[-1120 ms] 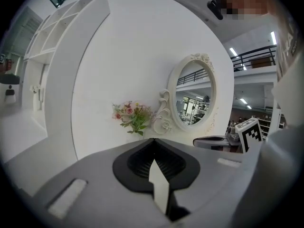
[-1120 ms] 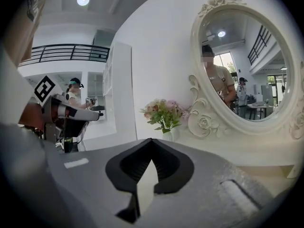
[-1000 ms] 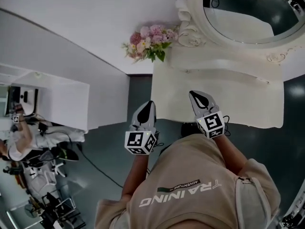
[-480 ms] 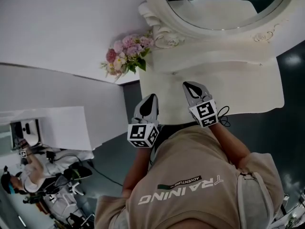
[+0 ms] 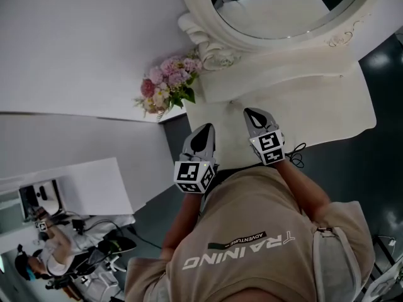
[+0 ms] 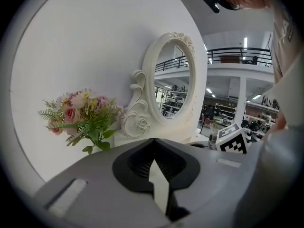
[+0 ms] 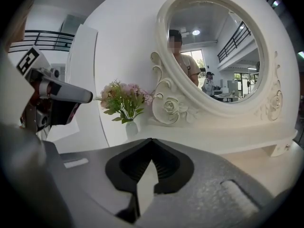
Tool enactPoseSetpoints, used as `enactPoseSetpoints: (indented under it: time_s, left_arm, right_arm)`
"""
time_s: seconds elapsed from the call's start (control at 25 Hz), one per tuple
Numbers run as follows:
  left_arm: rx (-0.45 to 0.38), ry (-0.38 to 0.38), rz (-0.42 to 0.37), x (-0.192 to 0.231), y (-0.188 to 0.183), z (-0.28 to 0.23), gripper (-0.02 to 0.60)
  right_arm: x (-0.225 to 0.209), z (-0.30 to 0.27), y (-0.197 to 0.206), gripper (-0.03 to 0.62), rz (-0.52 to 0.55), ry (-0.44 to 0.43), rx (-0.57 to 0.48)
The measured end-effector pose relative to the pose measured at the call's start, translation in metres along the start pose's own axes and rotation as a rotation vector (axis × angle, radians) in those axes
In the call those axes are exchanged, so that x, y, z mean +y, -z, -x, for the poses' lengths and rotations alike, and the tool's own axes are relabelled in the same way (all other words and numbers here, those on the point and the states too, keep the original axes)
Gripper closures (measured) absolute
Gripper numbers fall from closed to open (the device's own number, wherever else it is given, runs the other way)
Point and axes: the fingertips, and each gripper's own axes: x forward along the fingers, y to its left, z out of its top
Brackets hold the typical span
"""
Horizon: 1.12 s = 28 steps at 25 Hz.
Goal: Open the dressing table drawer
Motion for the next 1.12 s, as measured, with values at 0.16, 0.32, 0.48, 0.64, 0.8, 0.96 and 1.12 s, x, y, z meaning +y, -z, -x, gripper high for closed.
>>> enactPoseSetpoints:
  time_s: [0.16,0.32,0.48,0.64,0.8,0.96,1.12]
  left_arm:
    - [0.011,0.011,0.001,0.016,-0.003,0.004,0.563]
    - [0.026,0.025,0.001,0.027,-0.002,0.008,0.563]
    - [0.025,0.034,-0.004,0.032,-0.004,0.011,0.563]
    - [0.033,0.038,0.001,0.041,0.000,0.011,0.563]
    - [0.045,0.041,0.013,0.047,0.003,0.010,0.563]
    - [0.052,0.051,0.025,0.049,0.005,0.005,0.563]
    - [0.071,0.055,0.042,0.054,0.012,-0.001,0.563]
  right_arm:
    - [0.004,-0.013,0.007,0.591,-0.023,0.036,0.037]
    - [0.010,-0.030,0.019,0.591,-0.042,0.050,0.074]
    - [0.012,-0.047,0.029,0.591,-0.039,0.067,0.097]
    - [0.004,-0.068,0.045,0.525,-0.102,0.111,0.143]
    - [-0.002,-0.086,0.057,0.500,-0.139,0.138,0.193]
    - [-0.007,-0.100,0.075,0.473,-0.125,0.153,0.250]
    - [-0.006,-0.110,0.085,0.464,-0.135,0.155,0.280]
